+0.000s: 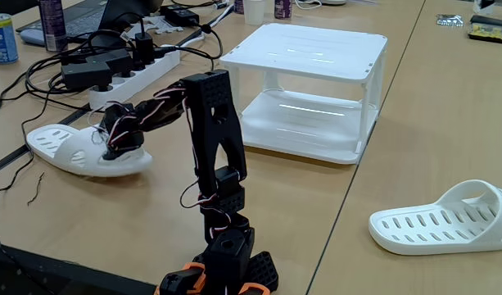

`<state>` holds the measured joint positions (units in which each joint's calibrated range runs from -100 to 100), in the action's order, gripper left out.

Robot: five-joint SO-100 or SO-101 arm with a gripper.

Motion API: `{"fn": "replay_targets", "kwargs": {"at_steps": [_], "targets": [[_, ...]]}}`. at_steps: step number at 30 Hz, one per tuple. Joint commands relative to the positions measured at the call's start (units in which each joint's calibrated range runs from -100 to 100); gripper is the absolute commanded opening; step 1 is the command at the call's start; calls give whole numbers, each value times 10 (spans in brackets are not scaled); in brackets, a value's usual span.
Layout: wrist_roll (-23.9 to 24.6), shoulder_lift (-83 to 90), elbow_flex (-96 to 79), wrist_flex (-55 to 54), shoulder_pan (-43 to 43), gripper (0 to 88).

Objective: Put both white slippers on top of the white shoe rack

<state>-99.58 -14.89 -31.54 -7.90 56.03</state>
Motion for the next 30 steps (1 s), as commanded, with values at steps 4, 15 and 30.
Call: {"fn": "replay_targets", "kwargs": {"at_steps": [4, 15, 30], "targets": [[-4, -58, 137, -25, 6, 38], [-4, 19, 140, -20, -10, 8], [-4, 376, -100, 127, -56, 8]]}}
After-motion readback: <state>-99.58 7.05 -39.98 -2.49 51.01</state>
